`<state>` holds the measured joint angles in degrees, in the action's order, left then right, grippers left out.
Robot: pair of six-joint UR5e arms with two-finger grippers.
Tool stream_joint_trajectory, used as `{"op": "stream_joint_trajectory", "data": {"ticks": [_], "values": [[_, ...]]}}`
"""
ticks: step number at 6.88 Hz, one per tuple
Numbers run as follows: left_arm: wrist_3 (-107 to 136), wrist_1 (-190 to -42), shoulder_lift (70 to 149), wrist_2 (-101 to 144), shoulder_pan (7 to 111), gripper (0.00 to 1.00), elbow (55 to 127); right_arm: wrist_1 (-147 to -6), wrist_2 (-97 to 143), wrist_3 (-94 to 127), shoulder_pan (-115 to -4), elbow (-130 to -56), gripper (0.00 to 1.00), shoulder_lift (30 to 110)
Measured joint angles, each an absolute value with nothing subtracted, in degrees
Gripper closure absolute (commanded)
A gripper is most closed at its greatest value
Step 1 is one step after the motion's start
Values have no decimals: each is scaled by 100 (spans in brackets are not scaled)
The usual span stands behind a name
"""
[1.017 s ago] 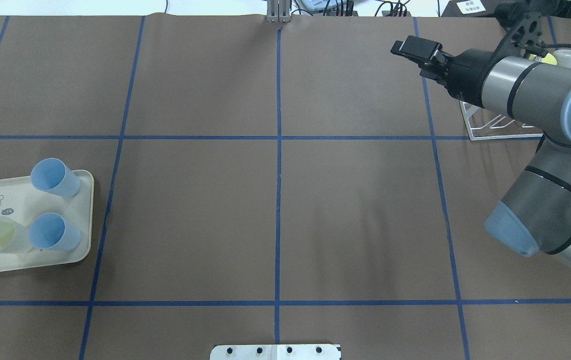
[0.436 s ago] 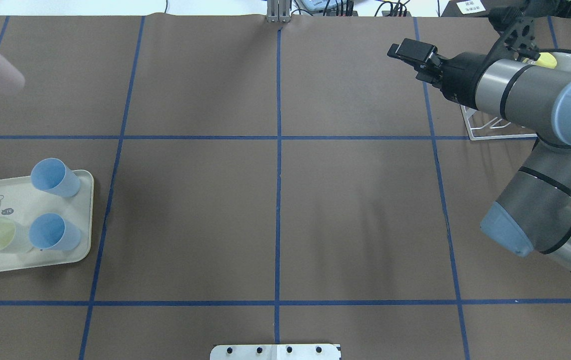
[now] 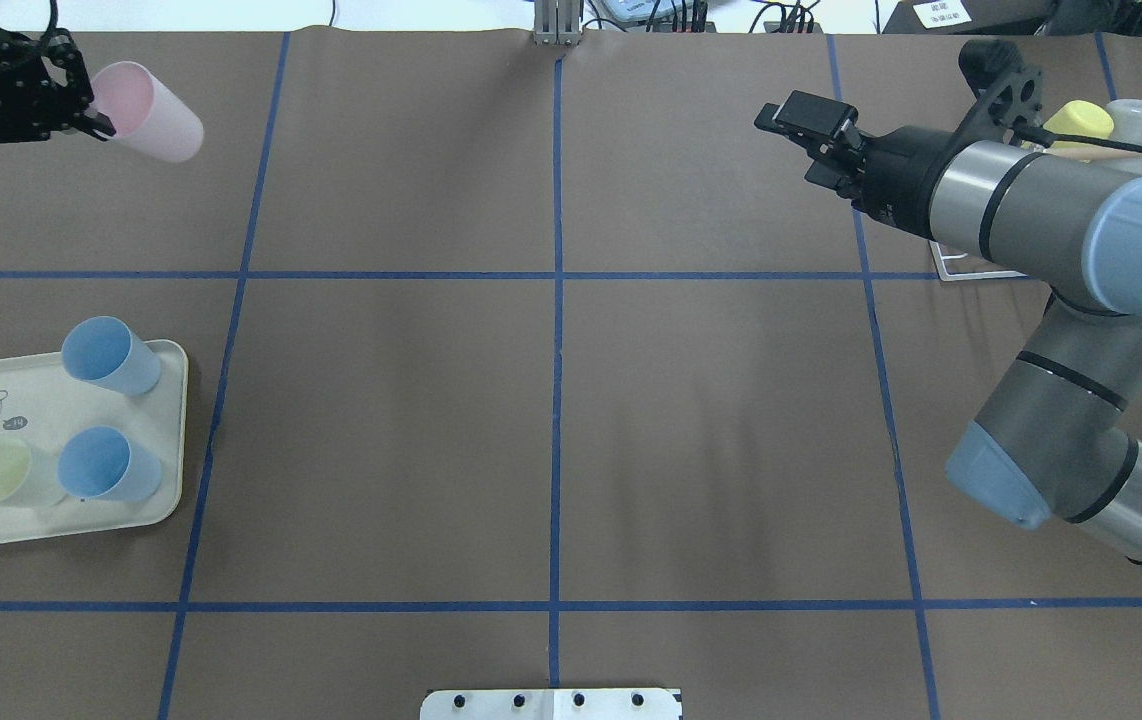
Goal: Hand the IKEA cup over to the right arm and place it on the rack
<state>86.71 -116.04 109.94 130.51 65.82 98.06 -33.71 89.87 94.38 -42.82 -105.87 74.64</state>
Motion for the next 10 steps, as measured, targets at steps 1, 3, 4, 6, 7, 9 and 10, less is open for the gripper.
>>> {"op": "stream_joint_trajectory", "data": {"ticks": [1,3,4,6,7,9,10], "values": [[9728,-12449,11054,12568,6127,100,9796,-3085,8981,9620,-4133,-10561,0,7454],[11130,-13860,11139,11439,5225,100,9772,-2758,8972,10436,-3689,-10534,0,7148],[11765,-14684,11149,10925,4966,100,9678,-2729,8960,10710,-3459,-10486,0,6946],[13064,-16382,11156,10053,4599,100,9377,-2701,8943,11033,-3192,-10338,0,6620],[13577,-17036,11162,9379,4257,100,9306,-2694,8940,11116,-3140,-10271,0,6482],[14062,-17870,11240,8100,3513,100,9284,-2690,8764,11331,-3122,-10167,0,6220],[14269,-18020,11292,7805,3354,100,9297,-2687,8578,11457,-3128,-10148,0,6119]]}}
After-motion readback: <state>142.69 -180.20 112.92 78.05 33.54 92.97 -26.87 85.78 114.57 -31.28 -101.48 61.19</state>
